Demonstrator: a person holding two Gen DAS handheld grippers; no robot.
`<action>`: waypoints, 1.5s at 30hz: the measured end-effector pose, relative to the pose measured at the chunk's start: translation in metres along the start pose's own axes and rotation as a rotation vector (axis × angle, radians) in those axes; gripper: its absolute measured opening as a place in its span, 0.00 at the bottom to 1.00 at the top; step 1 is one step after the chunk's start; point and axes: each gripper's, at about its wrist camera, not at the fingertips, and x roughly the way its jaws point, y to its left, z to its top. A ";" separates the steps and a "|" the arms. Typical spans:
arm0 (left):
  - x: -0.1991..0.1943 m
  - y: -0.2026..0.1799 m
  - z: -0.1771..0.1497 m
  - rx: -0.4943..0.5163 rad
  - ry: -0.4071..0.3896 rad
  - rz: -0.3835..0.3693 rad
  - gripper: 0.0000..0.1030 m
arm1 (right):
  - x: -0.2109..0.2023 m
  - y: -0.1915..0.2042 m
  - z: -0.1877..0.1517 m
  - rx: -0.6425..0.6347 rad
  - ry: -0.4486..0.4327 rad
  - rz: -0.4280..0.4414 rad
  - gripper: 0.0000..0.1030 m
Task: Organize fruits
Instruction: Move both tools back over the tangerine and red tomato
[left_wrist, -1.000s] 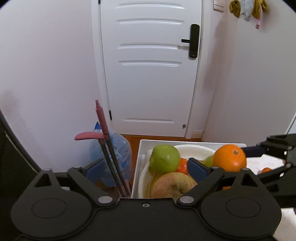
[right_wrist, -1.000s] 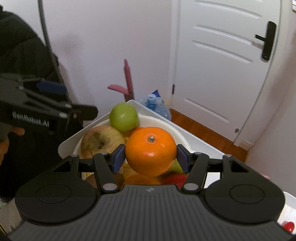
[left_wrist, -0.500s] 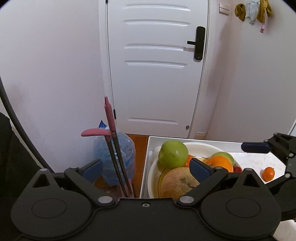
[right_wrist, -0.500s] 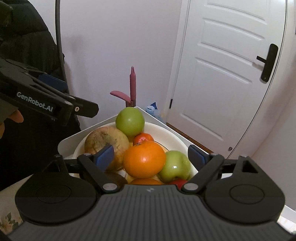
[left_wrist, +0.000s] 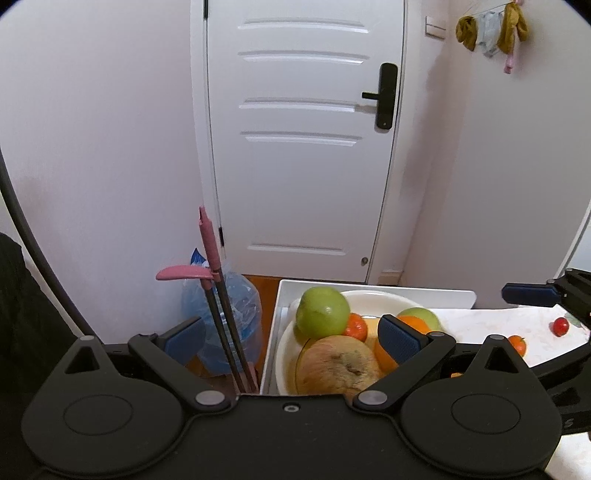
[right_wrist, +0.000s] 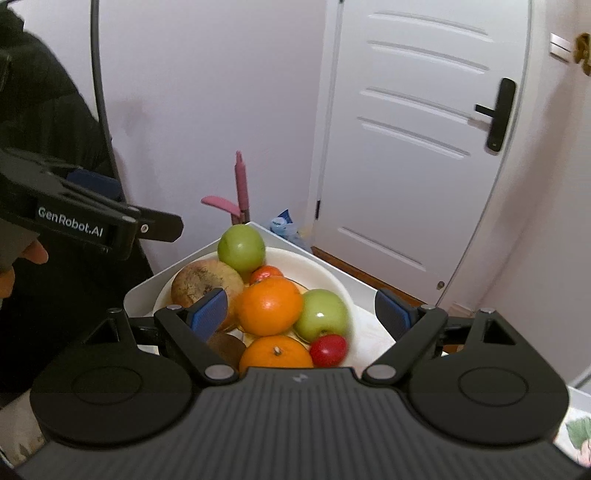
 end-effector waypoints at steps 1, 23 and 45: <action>-0.004 -0.003 0.000 0.003 -0.005 0.000 0.98 | -0.006 -0.003 -0.001 0.013 -0.002 -0.002 0.99; -0.069 -0.146 -0.014 0.031 -0.060 0.009 0.99 | -0.133 -0.136 -0.063 0.193 0.022 -0.103 0.98; 0.056 -0.277 -0.052 0.128 0.047 -0.058 0.89 | -0.077 -0.252 -0.140 0.265 0.116 -0.137 0.90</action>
